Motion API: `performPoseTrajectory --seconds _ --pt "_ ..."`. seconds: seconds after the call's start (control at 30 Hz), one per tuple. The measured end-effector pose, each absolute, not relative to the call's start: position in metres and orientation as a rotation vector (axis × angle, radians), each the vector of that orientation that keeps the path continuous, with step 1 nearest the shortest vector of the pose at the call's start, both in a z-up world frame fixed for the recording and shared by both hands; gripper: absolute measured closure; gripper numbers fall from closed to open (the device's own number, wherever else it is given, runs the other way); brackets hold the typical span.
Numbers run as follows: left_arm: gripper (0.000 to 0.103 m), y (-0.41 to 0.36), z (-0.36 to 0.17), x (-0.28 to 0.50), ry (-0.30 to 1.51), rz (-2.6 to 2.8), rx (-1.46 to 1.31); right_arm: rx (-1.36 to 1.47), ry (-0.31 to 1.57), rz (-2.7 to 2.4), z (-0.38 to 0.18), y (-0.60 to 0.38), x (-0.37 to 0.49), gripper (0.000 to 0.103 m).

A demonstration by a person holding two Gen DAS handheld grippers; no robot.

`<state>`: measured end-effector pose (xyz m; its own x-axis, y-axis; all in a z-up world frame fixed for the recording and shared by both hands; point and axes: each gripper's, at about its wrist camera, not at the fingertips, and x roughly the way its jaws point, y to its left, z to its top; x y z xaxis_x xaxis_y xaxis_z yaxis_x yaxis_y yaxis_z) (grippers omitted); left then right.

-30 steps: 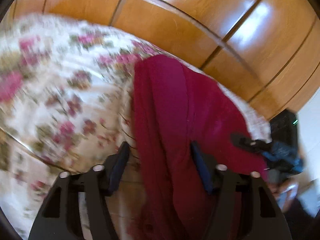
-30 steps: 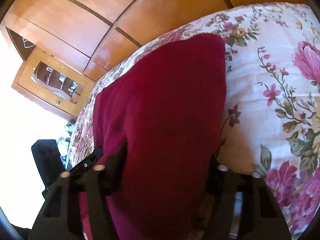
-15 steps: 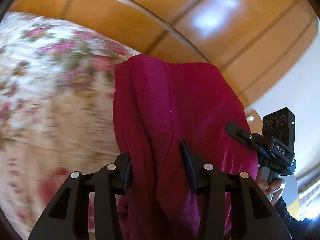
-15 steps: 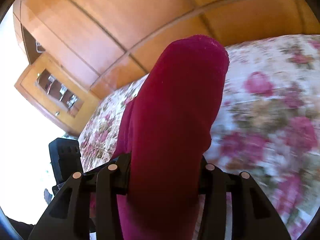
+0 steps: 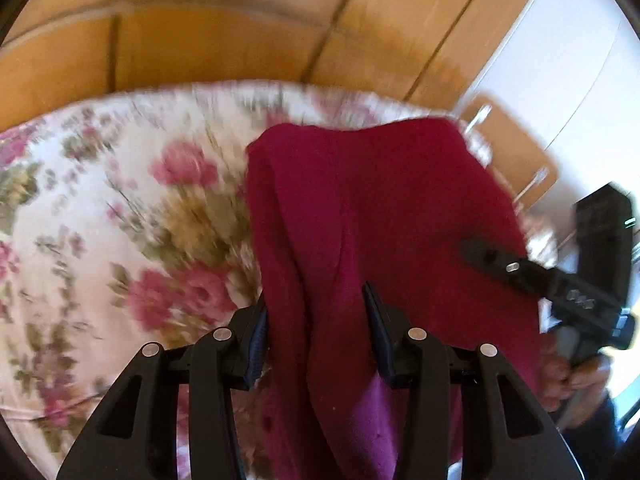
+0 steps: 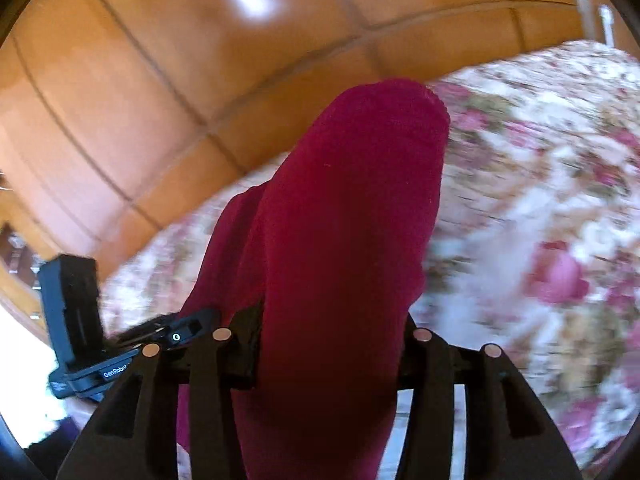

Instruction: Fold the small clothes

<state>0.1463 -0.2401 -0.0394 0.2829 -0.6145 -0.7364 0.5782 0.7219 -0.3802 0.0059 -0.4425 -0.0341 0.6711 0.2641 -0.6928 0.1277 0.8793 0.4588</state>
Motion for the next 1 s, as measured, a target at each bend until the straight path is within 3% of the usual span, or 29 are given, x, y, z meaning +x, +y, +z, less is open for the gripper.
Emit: performPoseTrajectory --seconds 0.07,0.13,0.2,0.37,0.47,0.53,0.6,0.73,0.87,0.97,1.0 --pt "0.037 -0.25 -0.052 0.148 1.001 -0.75 0.0 0.484 0.868 0.045 -0.054 -0.446 0.006 0.046" --pt "0.034 -0.246 -0.054 0.15 1.009 -0.735 -0.014 0.516 0.847 0.036 -0.057 -0.451 0.002 0.031" --pt "0.03 -0.236 -0.052 0.152 1.021 -0.728 -0.037 0.491 0.834 0.012 -0.053 -0.452 -0.002 0.023" --pt "0.029 -0.221 -0.029 0.14 0.953 -0.673 -0.026 0.293 0.762 -0.098 -0.021 -0.436 -0.025 0.023" --pt "0.026 -0.226 -0.025 0.123 0.887 -0.608 0.116 0.205 0.705 -0.083 -0.001 -0.413 -0.046 0.037" --pt "0.025 -0.227 -0.031 0.12 0.863 -0.571 0.171 0.153 0.701 -0.058 0.002 -0.396 -0.056 0.054" --pt "0.024 -0.225 -0.036 0.121 0.863 -0.56 0.14 0.145 0.731 -0.021 -0.006 -0.382 -0.064 0.064" --pt "0.024 -0.219 -0.041 0.123 0.868 -0.546 0.128 0.118 0.823 -0.027 -0.045 -0.36 -0.065 0.065" --pt "0.022 -0.212 -0.04 0.121 0.889 -0.54 0.071 0.076 0.811 -0.06 -0.044 -0.348 -0.069 0.064" --pt "0.017 -0.208 -0.031 0.113 0.872 -0.51 0.072 0.088 0.815 -0.072 -0.041 -0.345 -0.069 0.055" --pt "0.017 -0.207 -0.027 0.109 0.861 -0.503 0.077 0.096 0.815 -0.075 -0.039 -0.345 -0.07 0.046"
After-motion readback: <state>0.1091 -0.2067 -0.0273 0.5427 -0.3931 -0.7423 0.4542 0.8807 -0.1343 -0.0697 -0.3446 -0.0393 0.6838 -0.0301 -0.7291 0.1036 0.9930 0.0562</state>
